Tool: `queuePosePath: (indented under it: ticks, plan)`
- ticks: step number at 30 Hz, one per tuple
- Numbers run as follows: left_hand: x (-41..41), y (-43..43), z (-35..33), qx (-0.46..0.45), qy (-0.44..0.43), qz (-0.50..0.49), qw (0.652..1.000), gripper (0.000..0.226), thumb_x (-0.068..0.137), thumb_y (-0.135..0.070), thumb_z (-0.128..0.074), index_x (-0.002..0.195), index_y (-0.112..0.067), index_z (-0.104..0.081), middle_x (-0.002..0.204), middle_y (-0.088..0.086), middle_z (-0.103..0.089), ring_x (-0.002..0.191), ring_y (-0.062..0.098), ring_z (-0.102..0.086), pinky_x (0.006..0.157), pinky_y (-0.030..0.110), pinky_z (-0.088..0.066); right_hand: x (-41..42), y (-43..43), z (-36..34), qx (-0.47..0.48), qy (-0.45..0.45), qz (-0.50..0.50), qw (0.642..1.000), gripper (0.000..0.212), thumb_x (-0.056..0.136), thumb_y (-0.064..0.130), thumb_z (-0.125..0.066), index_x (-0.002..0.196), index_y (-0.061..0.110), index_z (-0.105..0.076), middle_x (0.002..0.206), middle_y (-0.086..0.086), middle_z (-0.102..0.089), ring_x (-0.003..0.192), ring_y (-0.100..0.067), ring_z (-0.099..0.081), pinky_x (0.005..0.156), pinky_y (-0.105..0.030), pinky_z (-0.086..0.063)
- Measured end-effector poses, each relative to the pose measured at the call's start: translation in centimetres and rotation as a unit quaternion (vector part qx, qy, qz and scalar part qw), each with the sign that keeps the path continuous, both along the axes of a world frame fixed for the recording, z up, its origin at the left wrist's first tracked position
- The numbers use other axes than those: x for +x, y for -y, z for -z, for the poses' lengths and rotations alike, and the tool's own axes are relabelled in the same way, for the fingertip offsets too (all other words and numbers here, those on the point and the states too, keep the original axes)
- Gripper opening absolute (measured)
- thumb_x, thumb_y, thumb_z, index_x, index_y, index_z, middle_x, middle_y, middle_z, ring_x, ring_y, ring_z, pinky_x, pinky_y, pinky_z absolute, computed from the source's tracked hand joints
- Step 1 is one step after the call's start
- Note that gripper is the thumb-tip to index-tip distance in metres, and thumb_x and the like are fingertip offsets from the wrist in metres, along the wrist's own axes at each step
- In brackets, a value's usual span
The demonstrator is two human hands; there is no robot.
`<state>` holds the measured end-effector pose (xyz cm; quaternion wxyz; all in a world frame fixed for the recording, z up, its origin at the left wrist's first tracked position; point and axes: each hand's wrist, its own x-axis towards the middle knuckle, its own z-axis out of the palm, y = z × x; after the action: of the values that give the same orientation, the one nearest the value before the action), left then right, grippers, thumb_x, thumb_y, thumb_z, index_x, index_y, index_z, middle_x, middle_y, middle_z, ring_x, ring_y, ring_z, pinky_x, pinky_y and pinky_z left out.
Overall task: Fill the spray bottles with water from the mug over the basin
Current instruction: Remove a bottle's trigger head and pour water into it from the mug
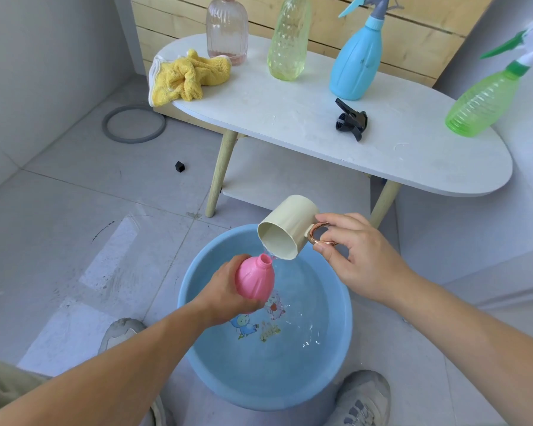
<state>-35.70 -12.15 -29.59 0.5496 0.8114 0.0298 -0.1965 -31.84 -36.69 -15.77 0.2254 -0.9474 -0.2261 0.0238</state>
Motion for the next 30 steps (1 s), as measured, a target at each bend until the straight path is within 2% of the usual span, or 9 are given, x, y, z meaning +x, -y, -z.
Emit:
queuePosePath:
  ticks: [5,10,14,19,24,26,28,29,30]
  plan:
    - [0.0,0.0,0.2,0.004,-0.002,0.001,1.000,0.079,0.060,-0.025,-0.091,0.126,-0.040,-0.048,0.119,-0.005,-0.056,0.103,0.020,-0.062,0.064,0.038,-0.065,-0.1,-0.1,0.0,0.001,0.029,-0.018,0.999,0.040,0.090,0.045,-0.044,0.084,0.016,-0.071,0.133,0.001,-0.060,0.120,-0.021,-0.049,0.098,-0.026,-0.035]
    - [0.0,0.0,0.3,0.003,0.001,0.000,1.000,0.078,0.062,-0.022,-0.091,0.124,-0.040,-0.047,0.119,-0.005,-0.056,0.102,0.020,-0.062,0.065,0.036,-0.065,0.2,0.1,0.4,0.005,0.065,-0.041,0.997,0.038,0.093,0.042,-0.047,0.084,0.016,-0.073,0.133,0.001,-0.060,0.118,-0.023,-0.051,0.099,-0.038,-0.047]
    - [0.1,-0.1,0.4,0.007,0.001,-0.002,1.000,0.079,0.060,-0.026,-0.091,0.123,-0.043,-0.047,0.120,-0.004,-0.055,0.104,0.020,-0.061,0.065,0.034,-0.064,0.3,0.2,0.8,0.001,0.096,-0.069,0.993,0.035,0.094,0.037,-0.050,0.082,0.014,-0.073,0.131,-0.001,-0.061,0.115,-0.027,-0.053,0.093,-0.044,-0.049]
    - [0.1,-0.1,0.6,0.006,0.003,-0.003,1.000,0.077,0.063,-0.022,-0.091,0.122,-0.043,-0.046,0.121,-0.004,-0.055,0.103,0.018,-0.061,0.065,0.032,-0.064,0.4,0.2,1.0,-0.008,0.146,-0.110,0.983,0.031,0.095,0.031,-0.053,0.081,0.010,-0.071,0.131,-0.006,-0.060,0.114,-0.031,-0.053,0.091,-0.042,-0.049]
    - [0.1,-0.1,0.8,0.013,0.001,0.000,1.000,0.078,0.062,-0.025,-0.091,0.124,-0.042,-0.046,0.119,-0.005,-0.056,0.103,0.020,-0.062,0.066,0.033,-0.064,0.2,0.0,1.7,-0.037,0.214,-0.163,0.963,0.029,0.096,0.026,-0.056,0.078,0.006,-0.068,0.131,-0.014,-0.060,0.111,-0.035,-0.053,0.099,-0.032,-0.041]
    - [0.0,-0.2,0.9,0.014,0.000,-0.001,1.000,0.078,0.061,-0.026,-0.091,0.123,-0.042,-0.047,0.118,-0.006,-0.056,0.103,0.020,-0.063,0.066,0.035,-0.065,0.0,-0.3,2.5,-0.018,0.186,-0.129,0.974,0.029,0.095,0.029,-0.055,0.081,0.009,-0.071,0.132,-0.010,-0.060,0.112,-0.031,-0.052,0.099,-0.032,-0.043]
    - [0.0,-0.3,1.1,0.014,-0.002,-0.002,1.000,0.079,0.060,-0.027,-0.091,0.124,-0.040,-0.047,0.119,-0.006,-0.056,0.103,0.020,-0.062,0.064,0.036,-0.065,-0.2,-0.9,3.2,0.049,0.095,-0.022,0.994,0.025,0.094,0.030,-0.058,0.085,0.014,-0.075,0.124,0.001,-0.064,0.109,-0.018,-0.054,0.097,-0.030,-0.043]
    - [0.0,-0.3,1.2,0.013,-0.004,-0.004,1.000,0.080,0.060,-0.028,-0.091,0.125,-0.039,-0.047,0.119,-0.005,-0.056,0.104,0.020,-0.062,0.063,0.036,-0.064,-0.2,-1.1,3.6,0.100,0.029,0.047,0.993,0.022,0.094,0.029,-0.061,0.086,0.014,-0.076,0.109,0.008,-0.066,0.101,-0.010,-0.055,0.092,-0.027,-0.044]
    - [-0.1,-0.4,1.4,0.015,-0.005,-0.006,1.000,0.081,0.058,-0.030,-0.091,0.126,-0.039,-0.047,0.119,-0.005,-0.055,0.104,0.021,-0.062,0.062,0.036,-0.064,0.0,-1.3,4.1,0.147,-0.043,0.114,0.982,0.022,0.094,0.028,-0.062,0.084,0.014,-0.076,0.088,0.013,-0.064,0.085,-0.005,-0.055,0.081,-0.026,-0.044]
